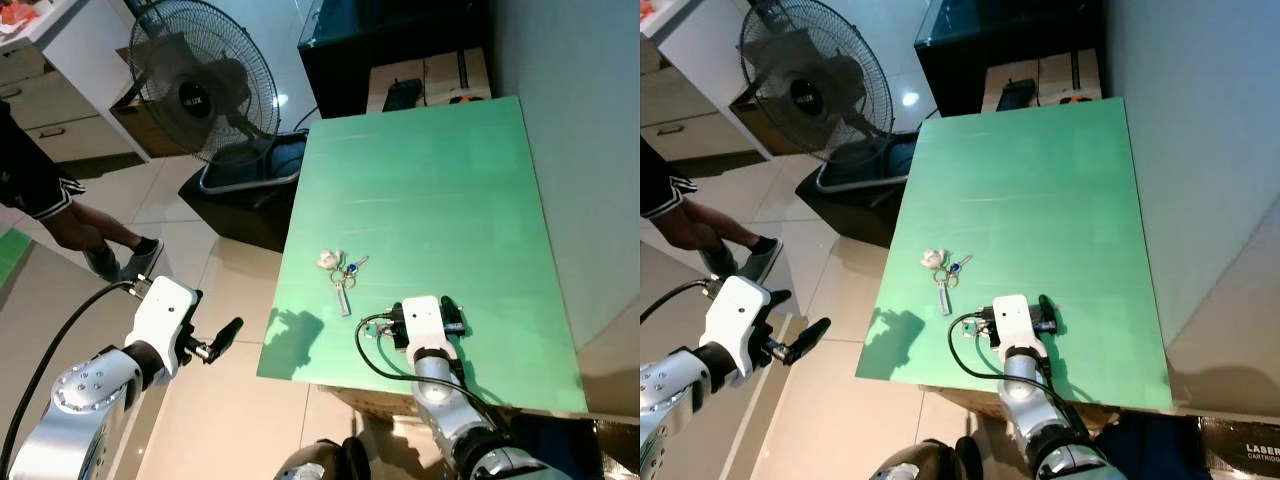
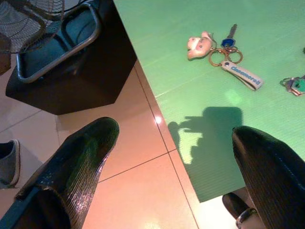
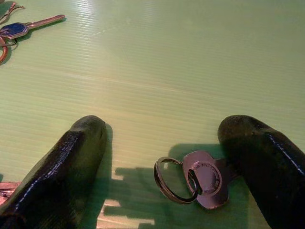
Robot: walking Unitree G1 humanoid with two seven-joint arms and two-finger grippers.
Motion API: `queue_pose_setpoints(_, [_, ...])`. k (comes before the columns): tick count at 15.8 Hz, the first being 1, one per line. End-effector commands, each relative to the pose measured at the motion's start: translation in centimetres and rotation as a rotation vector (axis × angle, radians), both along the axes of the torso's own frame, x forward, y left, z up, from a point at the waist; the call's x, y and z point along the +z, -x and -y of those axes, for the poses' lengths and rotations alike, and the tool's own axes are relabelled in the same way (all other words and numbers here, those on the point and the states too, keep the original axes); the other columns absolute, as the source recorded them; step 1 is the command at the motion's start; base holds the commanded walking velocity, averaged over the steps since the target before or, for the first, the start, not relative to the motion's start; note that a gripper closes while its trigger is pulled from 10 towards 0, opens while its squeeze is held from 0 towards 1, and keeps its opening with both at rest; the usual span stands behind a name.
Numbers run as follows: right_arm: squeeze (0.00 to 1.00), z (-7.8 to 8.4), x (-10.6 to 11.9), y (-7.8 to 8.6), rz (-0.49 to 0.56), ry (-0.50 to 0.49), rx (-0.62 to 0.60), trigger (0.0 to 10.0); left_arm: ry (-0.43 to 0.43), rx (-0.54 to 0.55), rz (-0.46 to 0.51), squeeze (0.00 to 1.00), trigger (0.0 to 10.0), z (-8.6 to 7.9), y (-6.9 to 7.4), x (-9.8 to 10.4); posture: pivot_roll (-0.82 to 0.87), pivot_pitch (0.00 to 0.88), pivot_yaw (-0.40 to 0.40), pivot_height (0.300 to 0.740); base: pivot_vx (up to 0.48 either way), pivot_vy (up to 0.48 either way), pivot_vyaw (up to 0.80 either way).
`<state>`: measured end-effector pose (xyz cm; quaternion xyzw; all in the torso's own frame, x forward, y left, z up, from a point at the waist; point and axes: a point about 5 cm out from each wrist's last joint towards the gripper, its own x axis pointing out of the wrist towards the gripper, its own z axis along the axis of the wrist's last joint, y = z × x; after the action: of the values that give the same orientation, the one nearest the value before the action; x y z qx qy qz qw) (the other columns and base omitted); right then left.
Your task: Hang keys on a hook
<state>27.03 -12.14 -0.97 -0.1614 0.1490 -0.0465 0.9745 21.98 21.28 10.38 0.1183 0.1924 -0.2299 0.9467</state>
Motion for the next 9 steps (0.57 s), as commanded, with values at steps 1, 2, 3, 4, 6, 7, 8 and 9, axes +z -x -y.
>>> queue_pose_setpoints(1, [0.00, -1.20, -1.13, 1.27, -0.060, -0.013, 0.018, 10.0, -0.022, 0.012, -0.015, 0.00, 10.0, -0.97, 0.35, 0.34, 0.11, 0.206, 0.362, 0.740, 0.000, 0.000, 0.00])
queue_pose_setpoints(2, [0.00, -1.25, -1.26, 1.44, -0.065, -0.012, 0.015, 10.0, -0.022, 0.011, -0.018, 0.00, 10.0, -0.96, 0.39, 0.39, 0.11, 0.206, 0.368, 0.740, 0.000, 0.000, 0.00])
queue_pose_setpoints(3, [0.00, -1.24, -1.46, 1.69, -0.072, -0.018, -0.003, 0.0, -0.022, 0.008, -0.022, 0.00, 10.0, -0.90, 0.43, 0.43, 0.11, 0.205, 0.372, 0.740, 0.000, 0.000, 0.00])
queue_pose_setpoints(4, [0.00, -1.25, -1.54, 1.78, -0.078, -0.022, -0.010, 0.0, -0.023, 0.006, -0.025, 0.00, 10.0, -0.86, 0.42, 0.43, 0.10, 0.207, 0.382, 0.740, 0.000, 0.000, 0.00])
queue_pose_setpoints(6, [0.00, -1.26, -1.61, 1.87, -0.083, -0.029, -0.027, 0.0, -0.026, 0.004, -0.029, 0.00, 10.0, -0.94, 0.39, 0.42, 0.10, 0.207, 0.390, 0.740, 0.000, 0.000, 0.00])
queue_pose_setpoints(7, [0.00, -1.06, -1.69, 1.94, -0.089, -0.036, -0.059, 0.0, -0.028, 0.000, -0.035, 0.00, 10.0, -0.98, 0.38, 0.43, 0.10, 0.208, 0.393, 0.740, 0.000, 0.000, 0.00])
queue_pose_setpoints(8, [0.00, -0.93, -1.78, 2.06, -0.092, -0.038, -0.082, 0.0, -0.023, -0.004, -0.038, 0.00, 10.0, -0.94, 0.36, 0.38, 0.10, 0.209, 0.399, 0.740, 0.000, 0.000, 0.00])
queue_pose_setpoints(9, [0.00, -0.94, -1.81, 2.14, -0.091, -0.035, -0.090, 0.0, -0.021, -0.006, -0.039, 0.00, 10.0, -0.85, 0.29, 0.35, 0.09, 0.208, 0.399, 0.740, 0.000, 0.000, 0.00])
